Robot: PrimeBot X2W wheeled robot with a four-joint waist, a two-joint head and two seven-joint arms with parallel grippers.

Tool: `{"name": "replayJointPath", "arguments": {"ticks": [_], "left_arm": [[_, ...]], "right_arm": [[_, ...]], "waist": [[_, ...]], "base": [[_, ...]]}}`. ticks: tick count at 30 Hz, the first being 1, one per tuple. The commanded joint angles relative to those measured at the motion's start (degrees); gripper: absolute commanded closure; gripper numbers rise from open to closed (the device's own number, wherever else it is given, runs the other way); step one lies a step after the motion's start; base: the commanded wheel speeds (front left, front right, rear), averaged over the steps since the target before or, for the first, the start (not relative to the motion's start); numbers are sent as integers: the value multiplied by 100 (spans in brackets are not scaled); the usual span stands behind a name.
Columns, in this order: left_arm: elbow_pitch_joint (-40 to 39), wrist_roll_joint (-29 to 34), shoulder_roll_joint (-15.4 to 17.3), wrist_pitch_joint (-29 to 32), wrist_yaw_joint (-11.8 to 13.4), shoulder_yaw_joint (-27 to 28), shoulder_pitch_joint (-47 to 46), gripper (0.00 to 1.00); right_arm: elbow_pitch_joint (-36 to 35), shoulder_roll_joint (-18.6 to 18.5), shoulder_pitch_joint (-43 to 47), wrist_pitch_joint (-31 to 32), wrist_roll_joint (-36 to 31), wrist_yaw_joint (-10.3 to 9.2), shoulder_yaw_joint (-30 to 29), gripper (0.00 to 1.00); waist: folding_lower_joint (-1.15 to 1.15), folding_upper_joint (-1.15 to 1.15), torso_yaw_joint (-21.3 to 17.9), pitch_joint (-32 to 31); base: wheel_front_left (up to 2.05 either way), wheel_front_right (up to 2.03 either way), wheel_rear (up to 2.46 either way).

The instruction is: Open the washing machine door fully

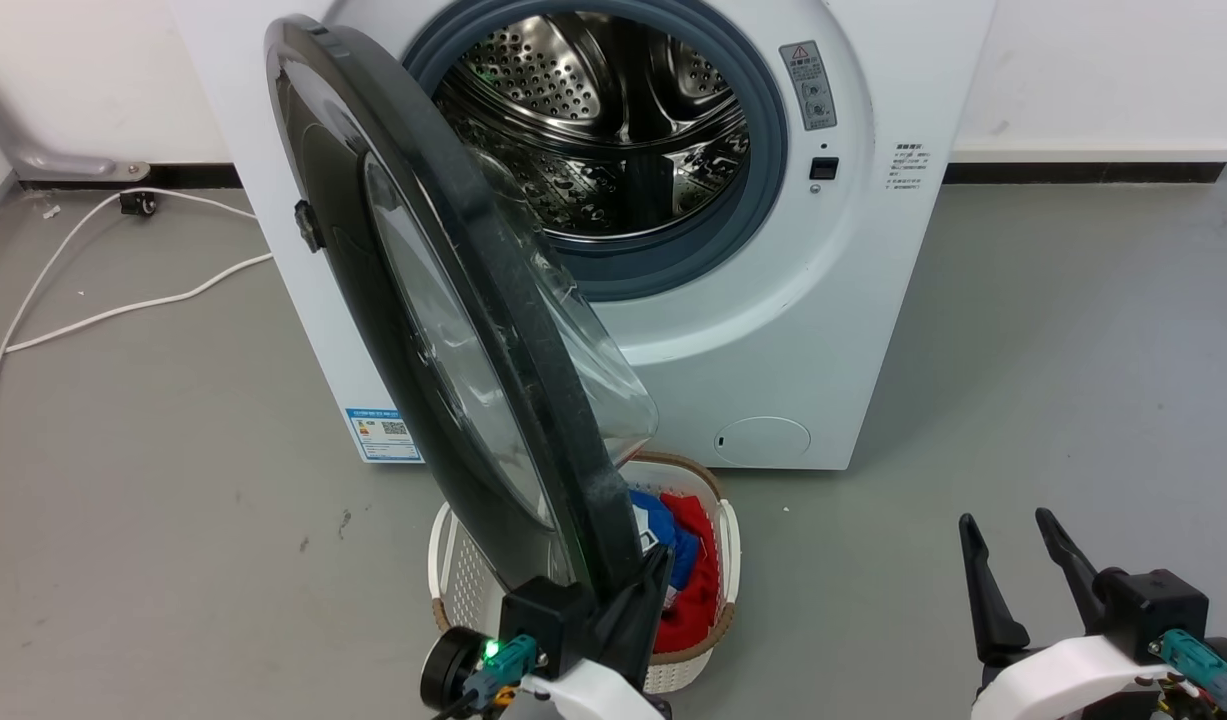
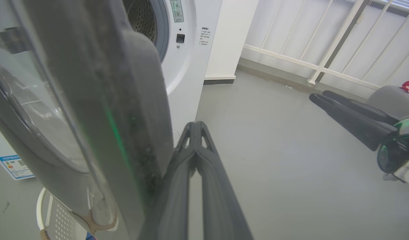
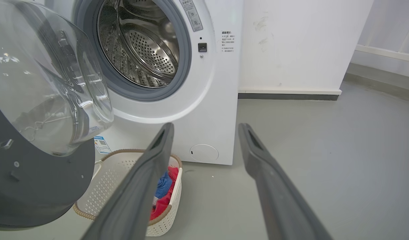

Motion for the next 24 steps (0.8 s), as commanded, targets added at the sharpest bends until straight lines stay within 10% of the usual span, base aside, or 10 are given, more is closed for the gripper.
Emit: {"name": "replayJointPath", "arguments": {"ticks": [1, 24], "left_arm": [[16, -35, -7, -38, 59, 36, 102, 100], [-496, -90, 388, -143, 660, 416, 738, 100]], "right_arm": [[26, 21, -69, -7, -1, -1, 17, 0], [162, 22, -47, -73, 133, -1, -42, 0]], "waist": [[0, 0, 0, -5], [0, 0, 576, -105]], "base": [[0, 0, 0], [0, 0, 0]]}}
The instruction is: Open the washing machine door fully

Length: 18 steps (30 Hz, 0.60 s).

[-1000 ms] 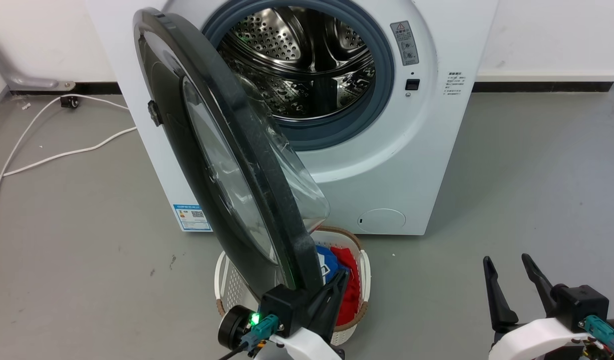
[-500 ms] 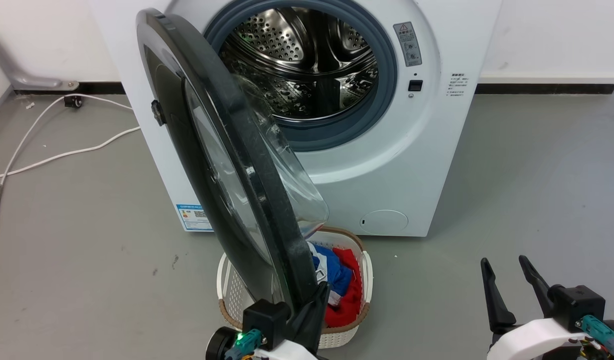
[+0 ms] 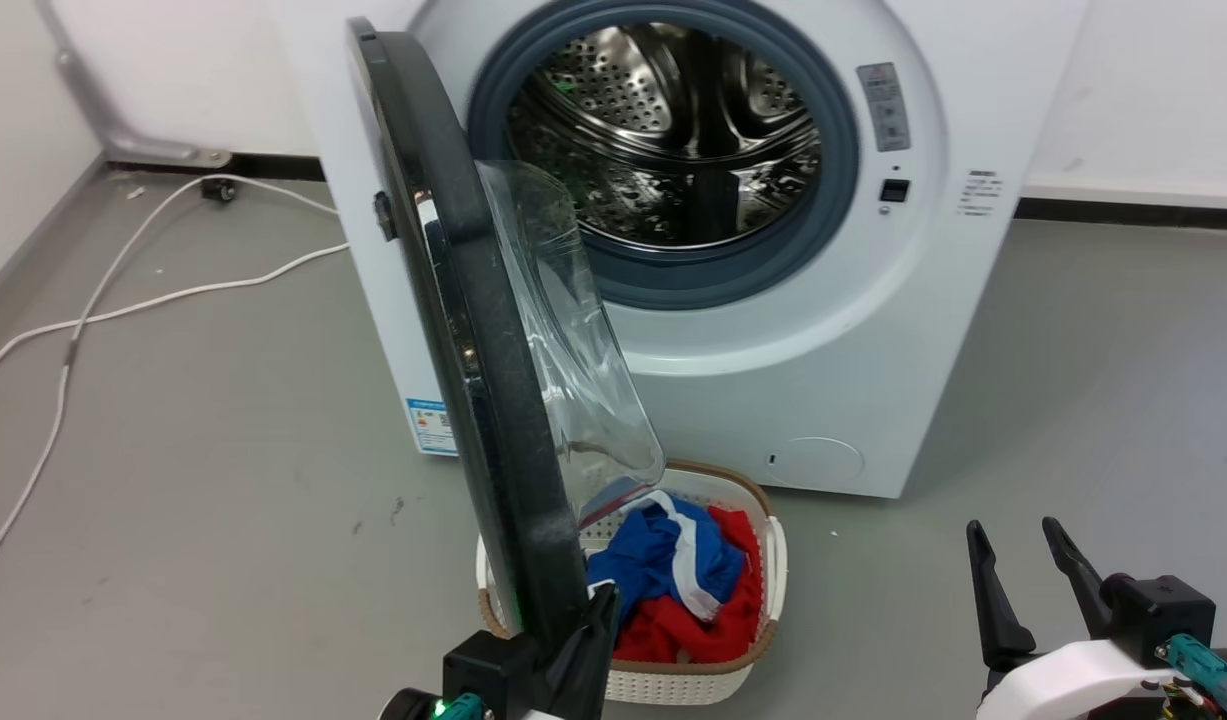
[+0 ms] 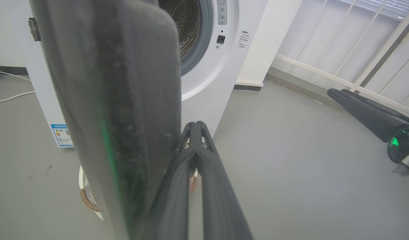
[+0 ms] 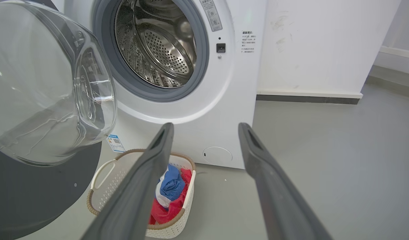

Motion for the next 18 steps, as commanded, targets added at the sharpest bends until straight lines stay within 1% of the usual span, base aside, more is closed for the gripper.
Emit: {"name": "replayJointPath", "arguments": {"ticks": [1, 4, 10, 14, 18], "left_arm": [[-2, 11, 119, -8, 107, 171, 0, 100], [-78, 9, 120, 30, 111, 130, 33, 100], [-151, -5, 179, 29, 206, 190, 83, 100], [-182, -50, 230, -21, 283, 312, 103, 100], [-179, -151, 328, -128, 387, 584, 72, 100]], "right_arm": [[8, 21, -46, -45, 38, -1, 6, 0], [13, 21, -59, -55, 63, -1, -3, 0], [27, 19, -95, -75, 60, -1, 22, 0], [44, 18, -113, -89, 56, -1, 22, 0], [54, 17, -151, -95, 70, -1, 32, 0]], "waist": [[1, 0, 121, -4], [1, 0, 363, 14], [1, 0, 832, 67], [1, 0, 1118, 102], [1, 0, 1330, 135]], "base": [[0, 0, 0], [0, 0, 0], [0, 0, 0], [0, 0, 0], [0, 0, 0]]}}
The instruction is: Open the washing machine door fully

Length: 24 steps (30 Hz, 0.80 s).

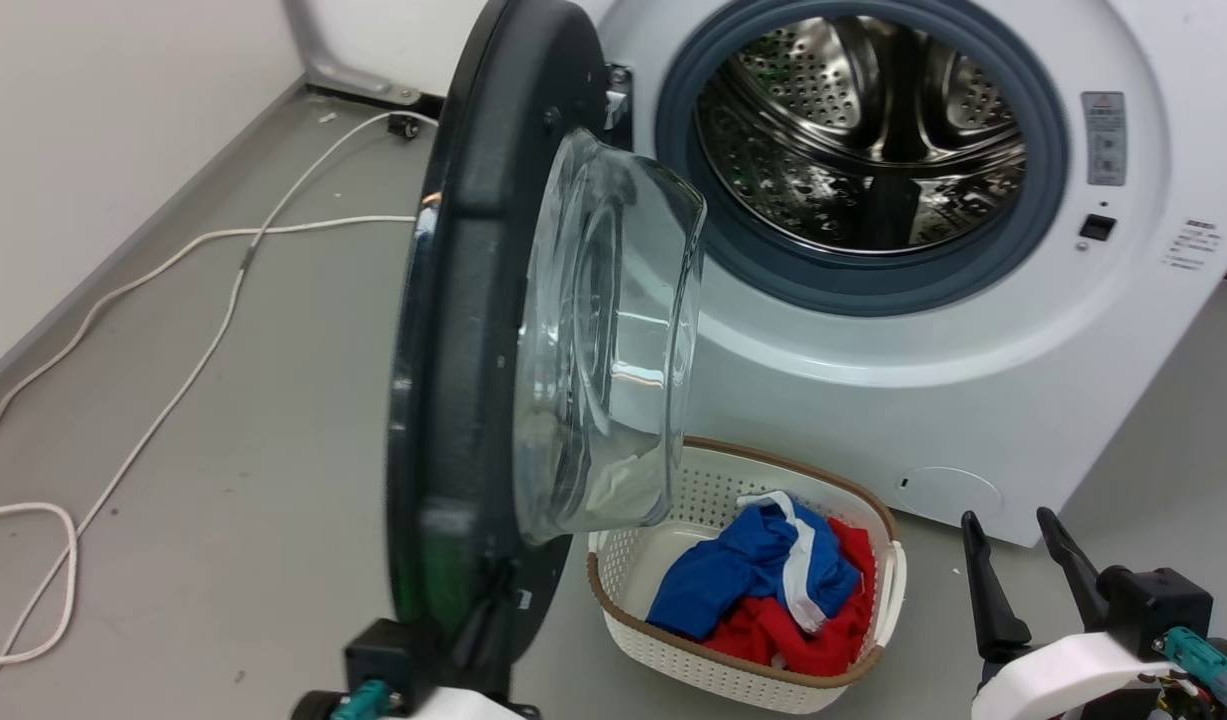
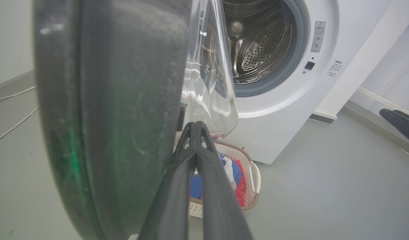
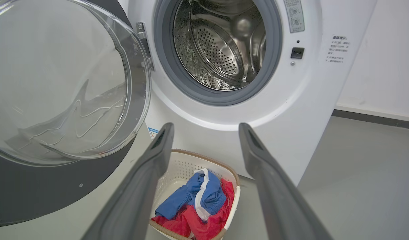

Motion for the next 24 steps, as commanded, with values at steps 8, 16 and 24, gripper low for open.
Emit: {"name": "replayJointPath", "arguments": {"ticks": [8, 16, 24], "left_arm": [[143, -154, 512, -177, 163, 735, -217, 100], [449, -421, 1025, -314, 89, 1464, -687, 100], [1208, -786, 1403, -405, -81, 2044, -1128, 100]], "right_arm": [[-1, 13, -113, 3, 13, -1, 32, 0], [-78, 13, -84, 111, -38, -1, -12, 0], [-208, -44, -245, 192, -48, -1, -25, 0]], "waist": [[0, 0, 158, 108], [0, 0, 24, 249], [0, 0, -200, 574]], "base": [[0, 0, 0], [0, 0, 0], [0, 0, 0]]}}
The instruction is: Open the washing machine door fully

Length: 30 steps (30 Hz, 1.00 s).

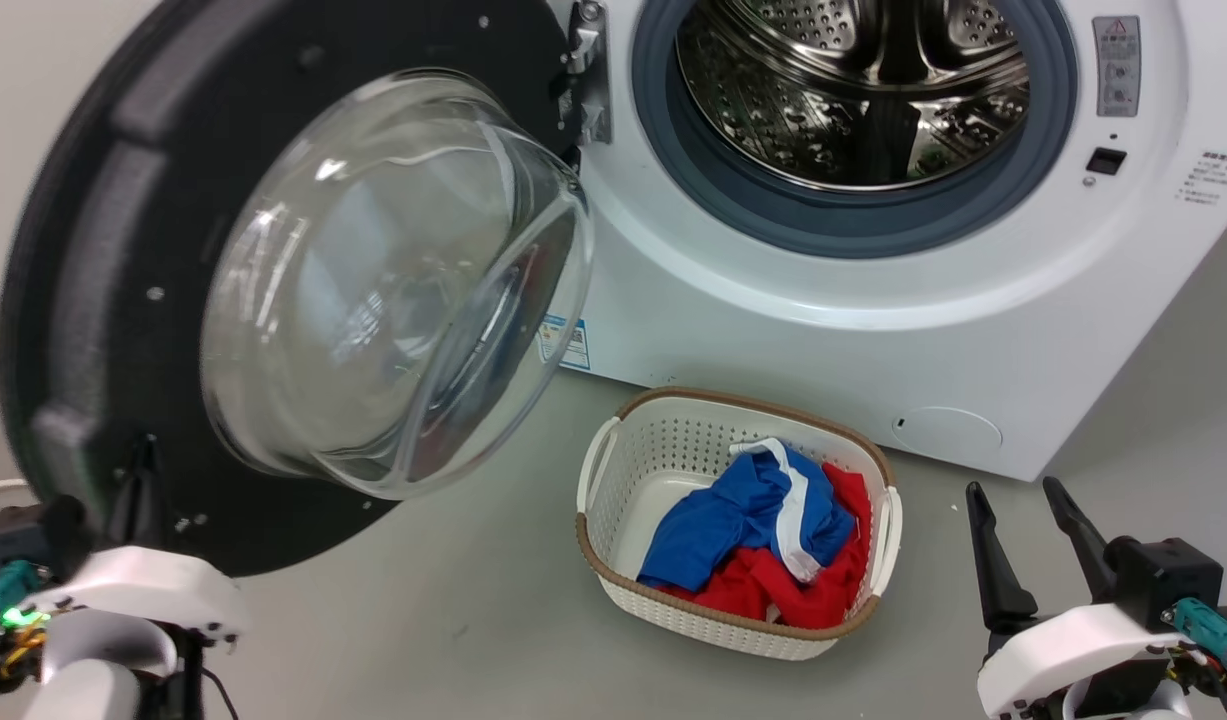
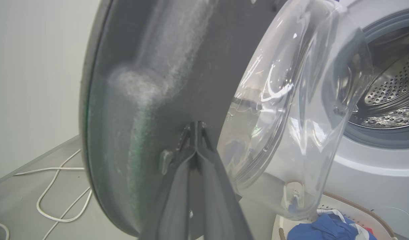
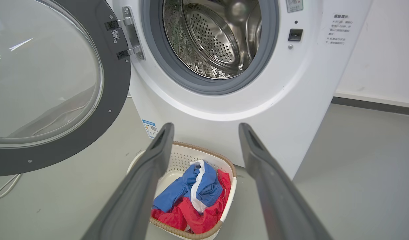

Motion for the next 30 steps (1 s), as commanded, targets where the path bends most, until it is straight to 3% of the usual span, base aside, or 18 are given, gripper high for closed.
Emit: {"name": "replayJointPath", "arguments": {"ticks": [1, 10, 17, 23, 30], "left_arm": [[149, -67, 92, -53, -24, 122, -150, 100], [1223, -248, 522, -232, -362, 480, -749, 100], [1856, -207, 696, -272, -566, 429, -1113, 100], [1797, -206, 464, -378, -517, 416, -933, 100], [845, 14, 164, -427, -300, 301, -170, 100]], "right_arm": [[-23, -33, -87, 3, 19, -1, -10, 0], [8, -81, -183, -11, 57, -1, -21, 0], [76, -77, -203, -41, 76, -1, -10, 0], [168, -34, -82, -92, 85, -1, -30, 0], [270, 14, 104, -154, 78, -1, -68, 0]], "waist": [[0, 0, -70, 86], [0, 0, -166, 264], [0, 0, -193, 217], [0, 0, -204, 13], [0, 0, -237, -393]], "base": [[0, 0, 0], [0, 0, 0], [0, 0, 0], [0, 0, 0], [0, 0, 0]]}}
